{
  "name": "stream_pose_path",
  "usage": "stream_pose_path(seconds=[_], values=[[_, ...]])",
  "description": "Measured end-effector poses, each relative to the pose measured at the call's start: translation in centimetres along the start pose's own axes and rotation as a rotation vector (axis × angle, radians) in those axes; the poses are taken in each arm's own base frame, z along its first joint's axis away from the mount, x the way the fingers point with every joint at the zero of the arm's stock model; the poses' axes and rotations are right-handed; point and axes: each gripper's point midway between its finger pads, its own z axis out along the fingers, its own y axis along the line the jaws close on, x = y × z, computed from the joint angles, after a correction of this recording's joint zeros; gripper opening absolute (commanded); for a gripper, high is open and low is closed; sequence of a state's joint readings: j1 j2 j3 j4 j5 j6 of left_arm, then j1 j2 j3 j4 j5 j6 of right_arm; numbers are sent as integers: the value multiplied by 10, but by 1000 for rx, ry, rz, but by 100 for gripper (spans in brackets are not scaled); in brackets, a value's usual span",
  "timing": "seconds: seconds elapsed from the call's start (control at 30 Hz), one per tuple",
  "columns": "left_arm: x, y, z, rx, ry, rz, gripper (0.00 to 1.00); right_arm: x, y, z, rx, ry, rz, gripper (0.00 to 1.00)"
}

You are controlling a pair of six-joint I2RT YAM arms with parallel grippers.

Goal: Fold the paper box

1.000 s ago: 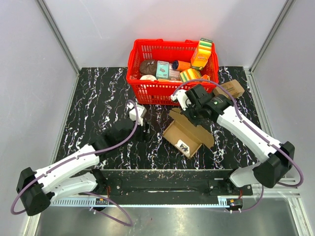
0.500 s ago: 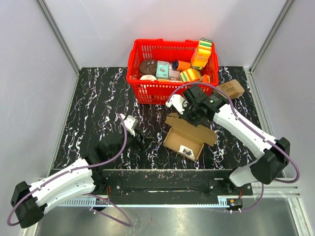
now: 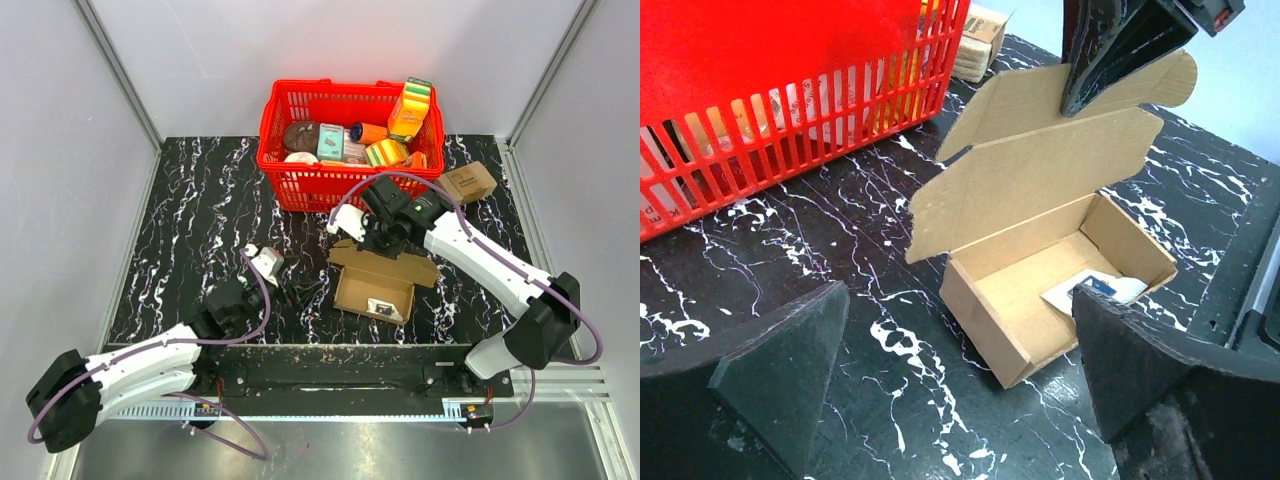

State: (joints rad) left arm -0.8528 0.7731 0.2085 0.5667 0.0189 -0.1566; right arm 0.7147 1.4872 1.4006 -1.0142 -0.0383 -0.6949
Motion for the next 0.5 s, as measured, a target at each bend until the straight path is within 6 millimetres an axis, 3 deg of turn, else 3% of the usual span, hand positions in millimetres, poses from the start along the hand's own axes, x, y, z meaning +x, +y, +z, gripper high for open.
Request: stream_pose_path(seconds=[0.33,0.5], values=[[12,3,20,8,15,55,98,-2,1,8,-21,7,-45,0],[13,-2,33,52,23,90,90,-3,2,9,-27,1,-50,0]])
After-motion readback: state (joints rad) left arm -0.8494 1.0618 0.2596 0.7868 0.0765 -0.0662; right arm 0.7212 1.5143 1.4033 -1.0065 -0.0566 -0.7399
